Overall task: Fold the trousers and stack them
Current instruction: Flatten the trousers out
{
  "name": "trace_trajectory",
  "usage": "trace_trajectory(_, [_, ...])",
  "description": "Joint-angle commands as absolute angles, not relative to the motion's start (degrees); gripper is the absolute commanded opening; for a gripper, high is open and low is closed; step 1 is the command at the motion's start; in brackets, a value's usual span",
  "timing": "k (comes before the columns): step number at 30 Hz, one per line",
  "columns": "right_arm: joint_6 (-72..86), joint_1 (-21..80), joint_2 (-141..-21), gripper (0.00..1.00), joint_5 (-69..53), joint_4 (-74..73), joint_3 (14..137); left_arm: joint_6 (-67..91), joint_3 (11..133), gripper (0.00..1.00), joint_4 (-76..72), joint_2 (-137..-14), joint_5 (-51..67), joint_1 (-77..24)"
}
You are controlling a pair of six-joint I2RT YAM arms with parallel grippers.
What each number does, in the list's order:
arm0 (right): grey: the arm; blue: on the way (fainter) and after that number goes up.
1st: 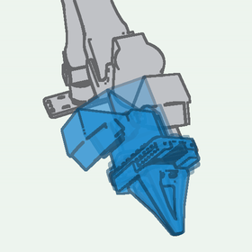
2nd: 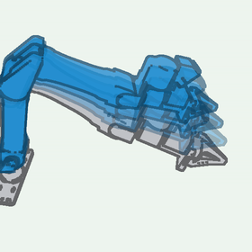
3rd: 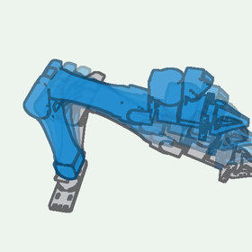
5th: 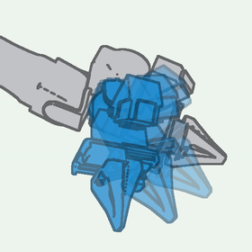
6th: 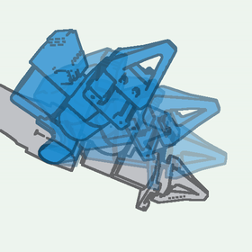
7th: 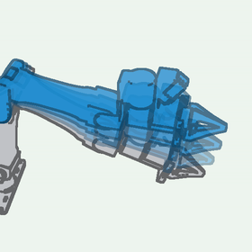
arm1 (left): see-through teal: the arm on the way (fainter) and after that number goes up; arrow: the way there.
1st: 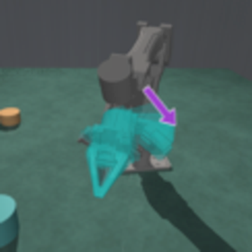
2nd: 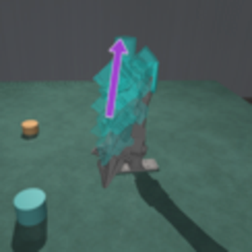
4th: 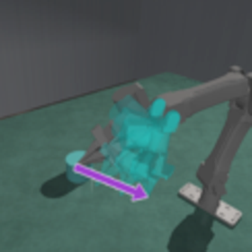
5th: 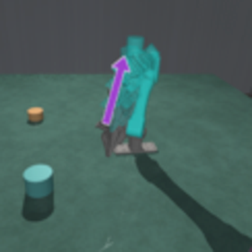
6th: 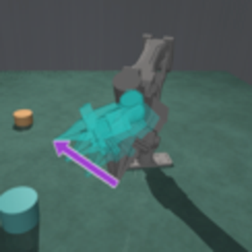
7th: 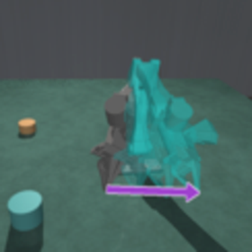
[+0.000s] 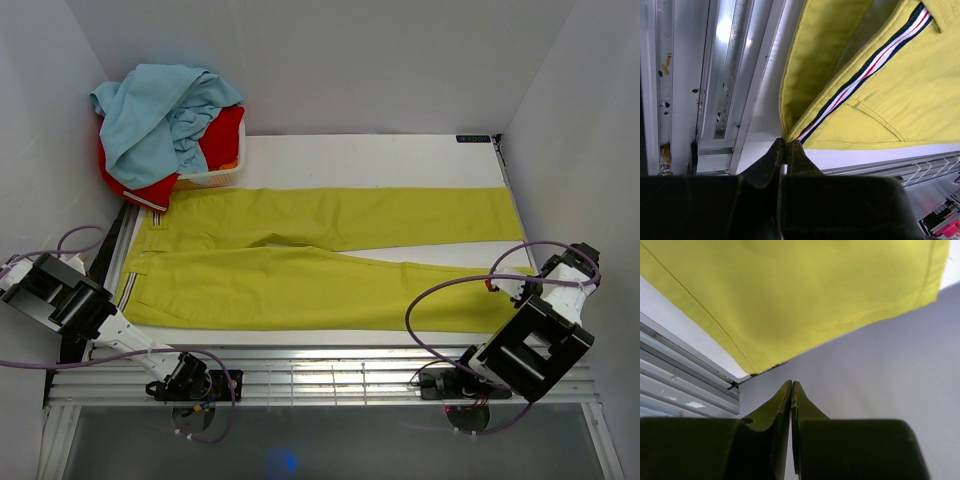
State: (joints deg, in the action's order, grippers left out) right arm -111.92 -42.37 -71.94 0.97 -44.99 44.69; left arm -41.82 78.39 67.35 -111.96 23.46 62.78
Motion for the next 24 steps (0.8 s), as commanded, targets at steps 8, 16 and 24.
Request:
trace_trajectory(8, [-110.32, -41.76, -67.49, 0.55, -6.14, -49.03, 43.57, -61.25, 77.16, 0.59, 72.41, -103.12, 29.78, 62.84])
trace_trajectory(16, [-84.49, -35.6, -86.64, 0.75, -17.66, -63.18, 71.94, -62.76, 84.03, 0.74, 74.36, -95.1, 40.24, 59.61])
trace_trajectory(24, [-66.63, -24.09, -93.34, 0.63, -15.4, -55.92, 64.97, -45.71, 67.96, 0.62, 54.33, -90.79, 34.02, 41.93])
